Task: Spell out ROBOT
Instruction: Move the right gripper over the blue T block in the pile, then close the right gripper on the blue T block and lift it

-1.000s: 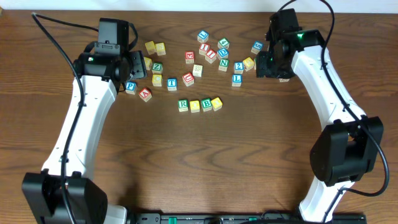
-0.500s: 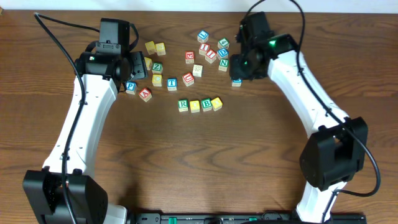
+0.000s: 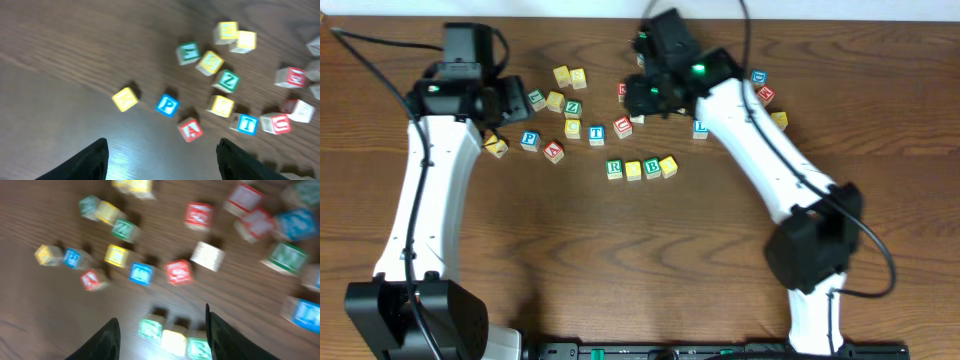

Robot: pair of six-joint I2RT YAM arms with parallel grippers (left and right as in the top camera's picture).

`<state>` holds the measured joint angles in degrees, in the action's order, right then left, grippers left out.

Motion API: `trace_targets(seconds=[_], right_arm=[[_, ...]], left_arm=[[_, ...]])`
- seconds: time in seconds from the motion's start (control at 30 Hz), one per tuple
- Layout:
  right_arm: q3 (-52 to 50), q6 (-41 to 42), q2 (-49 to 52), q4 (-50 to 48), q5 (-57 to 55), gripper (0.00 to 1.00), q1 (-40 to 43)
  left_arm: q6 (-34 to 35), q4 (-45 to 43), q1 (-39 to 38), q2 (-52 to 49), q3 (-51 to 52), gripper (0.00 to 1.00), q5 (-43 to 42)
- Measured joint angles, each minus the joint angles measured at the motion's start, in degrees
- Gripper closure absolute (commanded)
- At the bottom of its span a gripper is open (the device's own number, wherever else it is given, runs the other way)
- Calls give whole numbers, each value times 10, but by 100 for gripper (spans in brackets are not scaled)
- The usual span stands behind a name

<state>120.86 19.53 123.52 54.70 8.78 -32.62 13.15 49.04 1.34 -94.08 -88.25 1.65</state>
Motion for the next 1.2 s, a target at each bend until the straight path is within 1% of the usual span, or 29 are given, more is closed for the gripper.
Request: trace_targets(seconds=[0.1, 0.23, 0.33, 0.47, 0.8, 0.93, 1.13, 1.2], right_arm=[[85, 3, 66, 18, 1, 51, -29], [131, 13, 123, 19, -18, 49, -50], [135, 24, 160, 10, -43, 48, -66], [136, 31, 186, -6, -59, 47, -76], [139, 62, 222, -30, -100, 55, -80], [141, 75, 250, -34, -109, 55, -80], [141, 92, 261, -33, -110, 55, -80], [141, 96, 261, -35, -110, 58, -80]], left_arm=[[2, 14, 15, 0, 0, 31, 0], [2, 22, 23, 0, 0, 31, 0], [2, 26, 24, 0, 0, 31, 1], [2, 33, 24, 0, 0, 31, 0], [2, 35, 24, 0, 0, 31, 0], [2, 35, 24, 0, 0, 31, 0], [2, 35, 24, 0, 0, 31, 0], [2, 35, 24, 0, 0, 31, 0]])
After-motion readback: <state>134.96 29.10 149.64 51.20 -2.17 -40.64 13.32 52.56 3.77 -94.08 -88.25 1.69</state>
